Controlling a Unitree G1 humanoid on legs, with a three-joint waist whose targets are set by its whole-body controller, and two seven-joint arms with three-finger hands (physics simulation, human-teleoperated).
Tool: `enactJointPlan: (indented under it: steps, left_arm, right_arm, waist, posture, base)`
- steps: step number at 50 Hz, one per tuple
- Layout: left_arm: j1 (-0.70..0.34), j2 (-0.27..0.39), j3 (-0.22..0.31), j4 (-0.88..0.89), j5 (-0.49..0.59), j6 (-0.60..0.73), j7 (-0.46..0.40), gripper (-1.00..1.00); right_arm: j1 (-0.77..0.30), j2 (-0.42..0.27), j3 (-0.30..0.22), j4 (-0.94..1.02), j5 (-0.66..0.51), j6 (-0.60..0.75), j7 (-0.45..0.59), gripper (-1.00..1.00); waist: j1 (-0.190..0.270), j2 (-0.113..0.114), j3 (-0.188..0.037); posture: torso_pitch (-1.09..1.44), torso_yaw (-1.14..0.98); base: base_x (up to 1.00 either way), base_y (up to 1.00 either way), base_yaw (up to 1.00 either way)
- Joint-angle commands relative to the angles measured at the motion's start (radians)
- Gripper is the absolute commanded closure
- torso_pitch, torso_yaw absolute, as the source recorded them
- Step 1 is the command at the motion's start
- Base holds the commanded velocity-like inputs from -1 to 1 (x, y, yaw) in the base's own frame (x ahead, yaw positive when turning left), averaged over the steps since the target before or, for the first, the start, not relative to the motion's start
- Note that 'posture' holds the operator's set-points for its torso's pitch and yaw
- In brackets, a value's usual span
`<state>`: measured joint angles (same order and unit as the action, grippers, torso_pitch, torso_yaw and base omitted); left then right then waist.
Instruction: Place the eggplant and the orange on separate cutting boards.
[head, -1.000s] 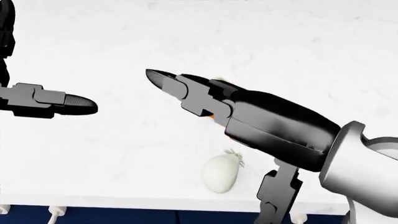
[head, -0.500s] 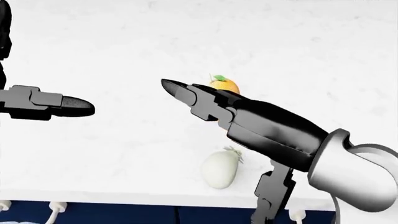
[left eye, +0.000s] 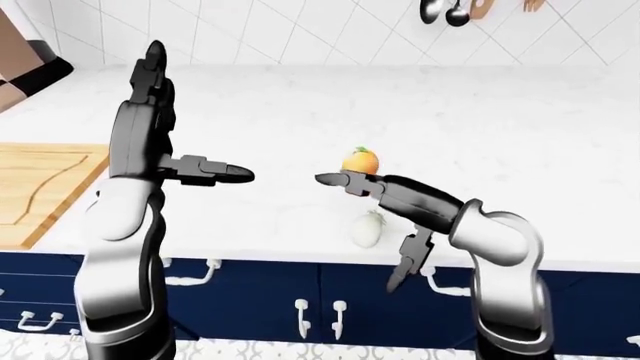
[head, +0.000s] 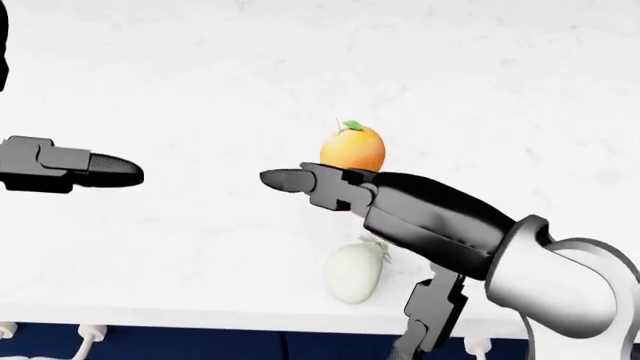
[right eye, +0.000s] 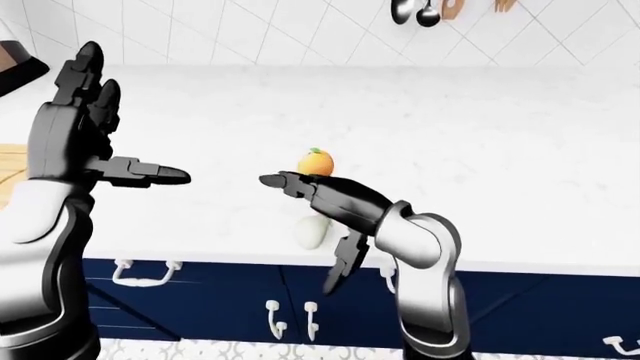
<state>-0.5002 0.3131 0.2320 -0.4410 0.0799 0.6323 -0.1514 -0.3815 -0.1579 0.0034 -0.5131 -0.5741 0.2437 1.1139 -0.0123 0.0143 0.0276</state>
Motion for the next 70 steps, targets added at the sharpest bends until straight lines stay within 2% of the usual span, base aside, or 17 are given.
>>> enactJointPlan:
  steps: [1, 12, 29, 41, 46, 64, 70]
  left_arm:
    - [-0.025, 0.011, 0.008, -0.032, 0.002, -0.027, 0.006, -1.00]
    - [-0.011, 0.015, 0.017, -0.045, 0.001, -0.026, 0.006, -1.00]
    - [-0.007, 0.019, 0.023, -0.055, -0.002, -0.019, 0.005, -1.00]
    - [-0.024, 0.027, 0.021, -0.054, -0.003, -0.008, 0.001, -1.00]
    - [-0.022, 0.028, 0.026, -0.060, -0.006, -0.005, 0.000, -1.00]
    - [-0.009, 0.034, 0.034, -0.076, -0.007, -0.001, 0.002, -1.00]
    - [-0.013, 0.034, 0.033, -0.073, -0.005, -0.001, 0.002, -1.00]
  right_arm:
    - [-0.021, 0.001, -0.005, -0.031, 0.003, -0.017, -0.016, -0.68]
    - [-0.002, 0.004, -0.006, -0.024, 0.001, -0.031, -0.015, -0.49]
    - [-0.014, 0.004, -0.011, -0.009, 0.003, 0.003, -0.025, -0.32]
    - [-0.034, 0.005, -0.007, 0.006, 0.011, 0.023, -0.035, -0.07]
    - [-0.038, -0.007, -0.015, 0.035, 0.010, 0.002, -0.052, 0.00]
    - [-0.025, -0.031, -0.035, 0.056, -0.008, -0.073, -0.027, 0.04]
    - [-0.030, -0.034, -0.041, 0.062, -0.010, -0.087, -0.029, 0.22]
  waist:
    - [0.000, 0.003, -0.022]
    - [-0.001, 0.004, -0.023]
    - [0.000, 0.003, -0.023]
    - [0.000, 0.004, -0.023]
    - [0.001, 0.004, -0.024]
    - [0.003, 0.002, -0.024]
    - [0.004, 0.002, -0.025]
  posture:
    - [0.00, 0.00]
    - [0.00, 0.00]
    - [0.00, 0.00]
    - [0.00, 0.00]
    - [0.00, 0.00]
    - [0.00, 0.00]
    - [0.00, 0.00]
  base:
    - [0.00, 0.00, 0.00]
    - [0.00, 0.00, 0.00]
    - [0.00, 0.00, 0.00]
    - [0.00, 0.00, 0.00]
    - [0.00, 0.00, 0.00]
    - [0.00, 0.00, 0.00]
    - [0.00, 0.00, 0.00]
